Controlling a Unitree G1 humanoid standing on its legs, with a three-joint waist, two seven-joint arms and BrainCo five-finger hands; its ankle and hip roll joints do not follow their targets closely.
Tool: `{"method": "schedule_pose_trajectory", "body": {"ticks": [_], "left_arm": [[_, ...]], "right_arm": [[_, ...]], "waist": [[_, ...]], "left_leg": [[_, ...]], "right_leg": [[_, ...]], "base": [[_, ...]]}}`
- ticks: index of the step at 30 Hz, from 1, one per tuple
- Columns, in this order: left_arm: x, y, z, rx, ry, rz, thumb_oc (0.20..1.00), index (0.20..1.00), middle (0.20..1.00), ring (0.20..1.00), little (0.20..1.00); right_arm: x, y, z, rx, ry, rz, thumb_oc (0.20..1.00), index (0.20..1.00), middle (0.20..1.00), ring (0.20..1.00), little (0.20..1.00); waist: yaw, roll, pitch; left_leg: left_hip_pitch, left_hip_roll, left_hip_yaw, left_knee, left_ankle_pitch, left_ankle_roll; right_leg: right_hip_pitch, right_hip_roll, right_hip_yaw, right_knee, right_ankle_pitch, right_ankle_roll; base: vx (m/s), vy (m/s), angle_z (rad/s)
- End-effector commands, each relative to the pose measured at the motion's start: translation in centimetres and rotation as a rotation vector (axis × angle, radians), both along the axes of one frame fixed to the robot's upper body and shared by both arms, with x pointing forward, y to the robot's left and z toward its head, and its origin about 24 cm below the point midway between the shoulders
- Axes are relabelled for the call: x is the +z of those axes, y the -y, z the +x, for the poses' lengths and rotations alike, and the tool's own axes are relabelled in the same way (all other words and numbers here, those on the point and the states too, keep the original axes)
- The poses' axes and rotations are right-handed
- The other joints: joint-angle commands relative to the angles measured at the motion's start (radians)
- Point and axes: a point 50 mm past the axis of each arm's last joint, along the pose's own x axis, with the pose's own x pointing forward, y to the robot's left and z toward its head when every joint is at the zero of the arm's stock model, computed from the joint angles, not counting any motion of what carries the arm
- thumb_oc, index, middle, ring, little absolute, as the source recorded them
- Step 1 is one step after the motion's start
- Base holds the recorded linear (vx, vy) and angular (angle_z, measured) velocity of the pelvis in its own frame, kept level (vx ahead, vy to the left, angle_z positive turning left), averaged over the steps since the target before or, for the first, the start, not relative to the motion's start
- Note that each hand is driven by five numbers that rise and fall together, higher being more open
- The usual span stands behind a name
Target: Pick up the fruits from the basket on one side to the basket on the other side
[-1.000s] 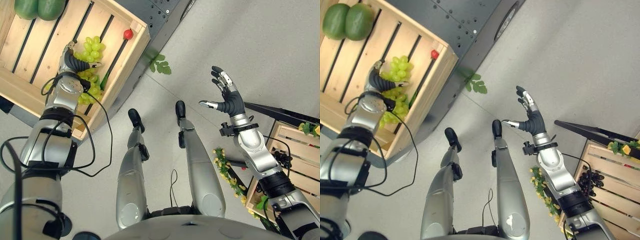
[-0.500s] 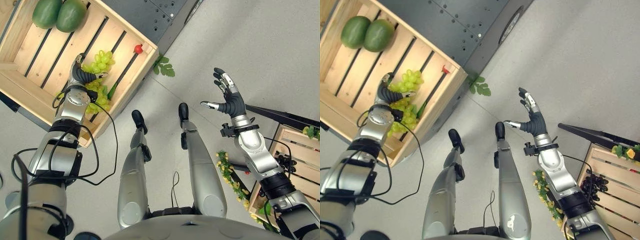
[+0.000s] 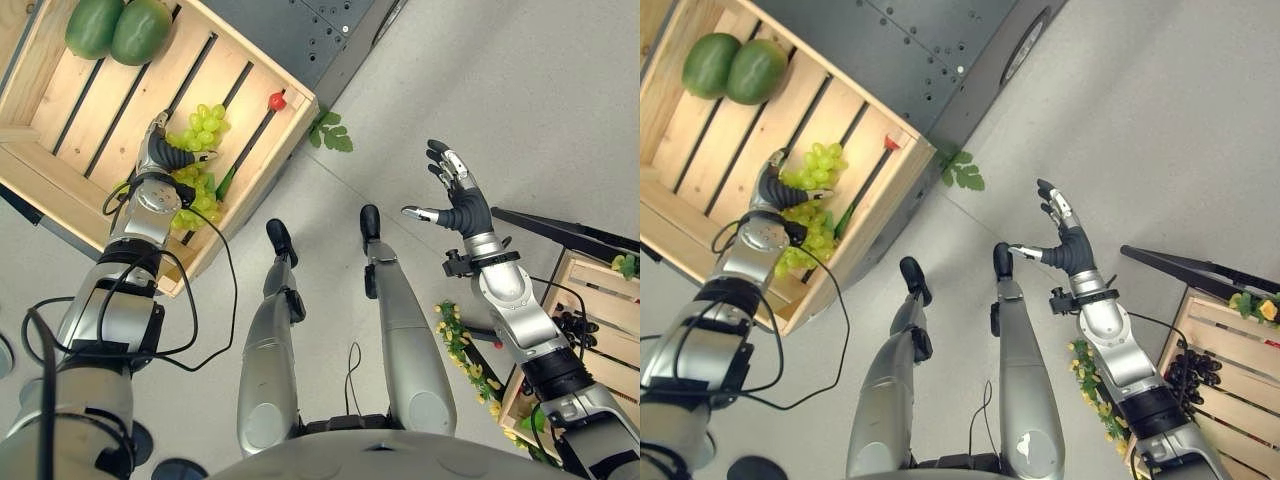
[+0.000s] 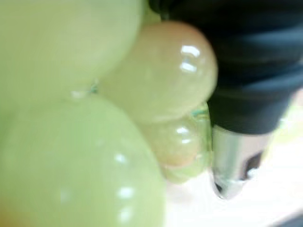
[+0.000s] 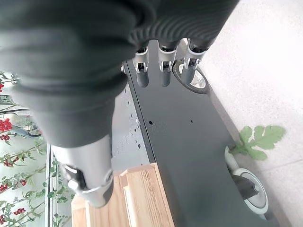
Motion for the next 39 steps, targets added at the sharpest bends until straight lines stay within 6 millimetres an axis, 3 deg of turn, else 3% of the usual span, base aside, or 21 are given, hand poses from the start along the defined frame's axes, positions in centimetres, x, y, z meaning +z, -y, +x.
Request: {"method": "schedule_pose_trajectory", "body": {"ticks": [1,4,6,10,12,13,14,24,34,39], "left_arm": [[-7.1,-1.4,-2.3,0.053,-0.443,0.182,0.915,0.915,0.915,0.915,0.915],[-6.4,-1.4,-2.0,0.046,-0.445,0.216,0.903,0.903,0.903,0.903,0.903],[-6.1,-1.4,-1.8,0.040,-0.451,0.233,0.846,0.846,0.846,0.846,0.846],[-5.1,-1.2,-1.3,0.018,-0.440,0.260,0.633,0.633,0.633,0.633,0.633],[-5.0,-1.2,-1.2,0.018,-0.442,0.265,0.564,0.564,0.564,0.564,0.564],[-4.8,-1.3,-1.2,0.020,-0.438,0.267,0.219,0.219,0.219,0.219,0.219],[-4.8,-1.3,-1.2,0.020,-0.438,0.267,0.200,0.200,0.200,0.200,0.200],[-3.5,-2.3,-1.0,0.038,-0.470,0.360,0.200,0.200,0.200,0.200,0.200],[-2.8,-3.0,-1.1,0.064,-0.455,0.343,0.200,0.200,0.200,0.200,0.200],[-2.1,-2.5,-0.6,0.052,-0.406,0.364,0.200,0.200,0.200,0.200,0.200]], "right_arm": [[1.9,0.2,-0.7,0.022,0.102,0.017,1.000,1.000,1.000,1.000,1.000],[1.9,0.3,-0.8,0.023,0.102,0.014,1.000,1.000,1.000,1.000,1.000],[1.9,0.3,-0.8,0.026,0.099,0.016,1.000,1.000,1.000,1.000,1.000],[1.7,0.4,-0.7,0.030,0.085,0.016,1.000,1.000,1.000,1.000,1.000],[1.7,0.4,-0.7,0.030,0.084,0.018,1.000,1.000,1.000,1.000,1.000],[1.7,0.3,-0.7,0.037,0.082,0.020,1.000,1.000,1.000,1.000,1.000],[1.7,0.3,-0.7,0.037,0.082,0.020,1.000,1.000,1.000,1.000,1.000],[1.7,0.6,-1.0,0.041,0.081,0.029,1.000,1.000,1.000,1.000,1.000],[1.4,0.7,-1.1,0.044,0.070,0.048,1.000,1.000,1.000,1.000,1.000],[1.5,0.7,-1.2,0.038,0.077,0.047,1.000,1.000,1.000,1.000,1.000]], "waist": [[-0.025,-0.054,0.051],[-0.026,-0.052,0.051],[-0.025,-0.049,0.051],[-0.026,-0.043,0.051],[-0.027,-0.042,0.051],[-0.029,-0.040,0.051],[-0.028,-0.040,0.051],[-0.041,-0.042,0.051],[-0.045,-0.041,0.051],[-0.045,-0.038,0.051]], "left_leg": [[0.020,-0.010,-0.030,0.159,-0.163,-0.016],[0.020,-0.011,-0.030,0.160,-0.164,-0.016],[0.022,-0.012,-0.028,0.158,-0.165,-0.017],[0.024,-0.013,-0.024,0.158,-0.167,-0.016],[0.025,-0.013,-0.023,0.158,-0.167,-0.017],[0.025,-0.011,-0.019,0.158,-0.167,-0.018],[0.025,-0.011,-0.019,0.158,-0.167,-0.018],[0.023,-0.007,-0.016,0.158,-0.166,-0.019],[0.025,-0.006,-0.019,0.163,-0.167,-0.019],[0.031,-0.006,-0.020,0.164,-0.167,-0.020]], "right_leg": [[0.083,-0.022,-0.010,-0.154,0.119,0.130],[0.082,-0.023,-0.009,-0.152,0.119,0.131],[0.081,-0.023,-0.009,-0.151,0.119,0.133],[0.078,-0.022,-0.003,-0.148,0.118,0.133],[0.076,-0.022,-0.002,-0.147,0.119,0.133],[0.074,-0.020,0.001,-0.147,0.118,0.133],[0.074,-0.020,0.001,-0.147,0.118,0.133],[0.068,-0.014,0.005,-0.146,0.118,0.135],[0.071,-0.013,0.007,-0.142,0.115,0.136],[0.075,-0.014,0.005,-0.136,0.115,0.136]], "base": [[0.00,0.000,0.00],[0.00,0.000,0.00],[0.00,0.000,0.00],[0.00,0.000,0.00],[0.00,0.000,0.00],[0.00,0.000,0.00],[0.00,0.000,0.00],[0.00,-0.002,0.00],[0.00,-0.002,-0.01],[0.00,0.000,0.00]]}}
